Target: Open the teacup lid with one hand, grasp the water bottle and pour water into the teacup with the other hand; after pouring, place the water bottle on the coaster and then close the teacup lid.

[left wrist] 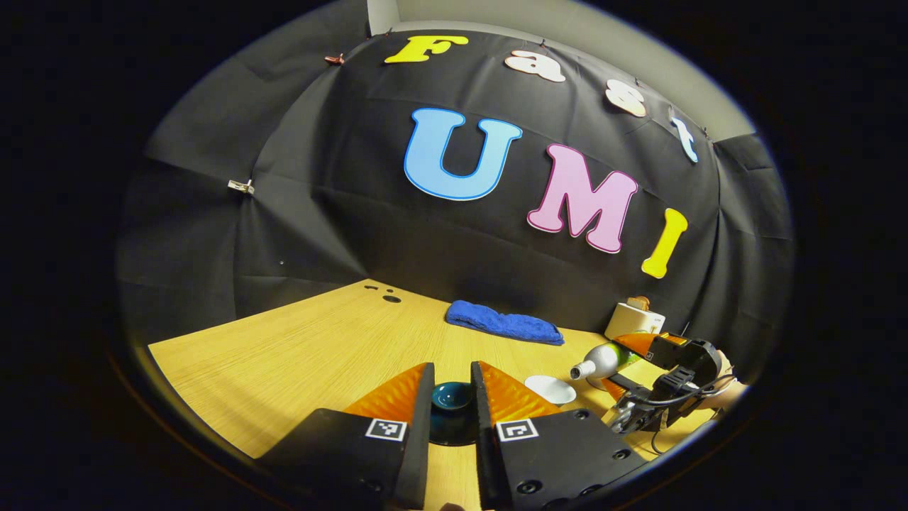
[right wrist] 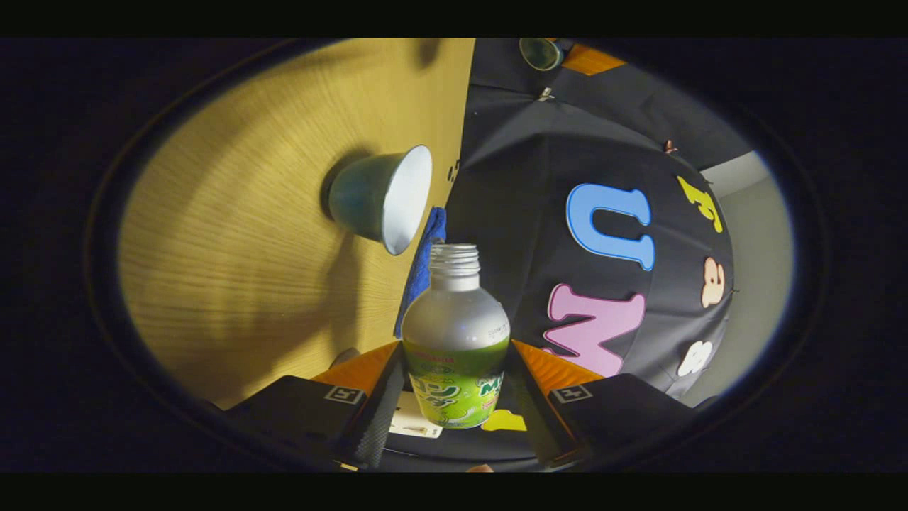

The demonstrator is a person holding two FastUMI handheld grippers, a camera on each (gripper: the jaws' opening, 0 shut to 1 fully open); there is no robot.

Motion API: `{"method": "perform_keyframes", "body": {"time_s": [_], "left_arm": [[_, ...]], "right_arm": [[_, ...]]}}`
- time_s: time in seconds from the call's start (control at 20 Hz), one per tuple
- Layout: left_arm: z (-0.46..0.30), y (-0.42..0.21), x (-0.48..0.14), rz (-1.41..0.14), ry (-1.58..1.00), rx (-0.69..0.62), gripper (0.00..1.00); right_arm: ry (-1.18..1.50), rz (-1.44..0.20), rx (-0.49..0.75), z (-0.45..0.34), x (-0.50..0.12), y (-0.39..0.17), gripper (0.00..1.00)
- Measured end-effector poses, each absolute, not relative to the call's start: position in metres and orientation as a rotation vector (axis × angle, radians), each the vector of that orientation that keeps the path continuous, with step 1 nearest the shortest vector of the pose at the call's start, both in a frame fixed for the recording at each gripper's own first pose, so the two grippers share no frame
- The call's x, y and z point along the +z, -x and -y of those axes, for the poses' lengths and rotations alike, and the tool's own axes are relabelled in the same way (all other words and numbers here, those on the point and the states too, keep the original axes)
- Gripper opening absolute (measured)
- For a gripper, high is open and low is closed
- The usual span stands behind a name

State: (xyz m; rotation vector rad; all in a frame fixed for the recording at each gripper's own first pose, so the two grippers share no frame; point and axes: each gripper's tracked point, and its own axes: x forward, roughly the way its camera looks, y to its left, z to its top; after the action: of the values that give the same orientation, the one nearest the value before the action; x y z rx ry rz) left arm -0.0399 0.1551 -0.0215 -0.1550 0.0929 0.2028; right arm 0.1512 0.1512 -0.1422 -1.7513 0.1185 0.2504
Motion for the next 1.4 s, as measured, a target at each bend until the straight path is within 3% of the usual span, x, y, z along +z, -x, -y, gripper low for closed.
{"method": "perform_keyframes", "body": {"time_s": [0.15,0.25,1.1,1.15,1.2,1.4], "left_arm": [[-0.156,0.039,-0.021,-0.092,0.153,0.204,0.31],[-0.156,0.039,-0.021,-0.094,0.154,0.203,0.31],[-0.156,0.039,-0.022,-0.101,0.16,0.201,0.31],[-0.156,0.039,-0.023,-0.102,0.16,0.201,0.31],[-0.157,0.039,-0.023,-0.102,0.159,0.203,0.31],[-0.155,0.038,-0.024,-0.104,0.16,0.198,0.31]], "right_arm": [[1.776,-0.121,0.256,-0.149,-0.144,-0.154,0.84],[1.785,-0.121,0.257,-0.148,-0.145,-0.155,0.8],[1.955,0.0,0.227,-0.154,-0.124,-0.162,0.8],[1.965,0.01,0.225,-0.155,-0.123,-0.162,0.84],[1.976,0.021,0.223,-0.156,-0.121,-0.162,0.8],[2.015,0.058,0.223,-0.16,-0.111,-0.17,0.8]]}}
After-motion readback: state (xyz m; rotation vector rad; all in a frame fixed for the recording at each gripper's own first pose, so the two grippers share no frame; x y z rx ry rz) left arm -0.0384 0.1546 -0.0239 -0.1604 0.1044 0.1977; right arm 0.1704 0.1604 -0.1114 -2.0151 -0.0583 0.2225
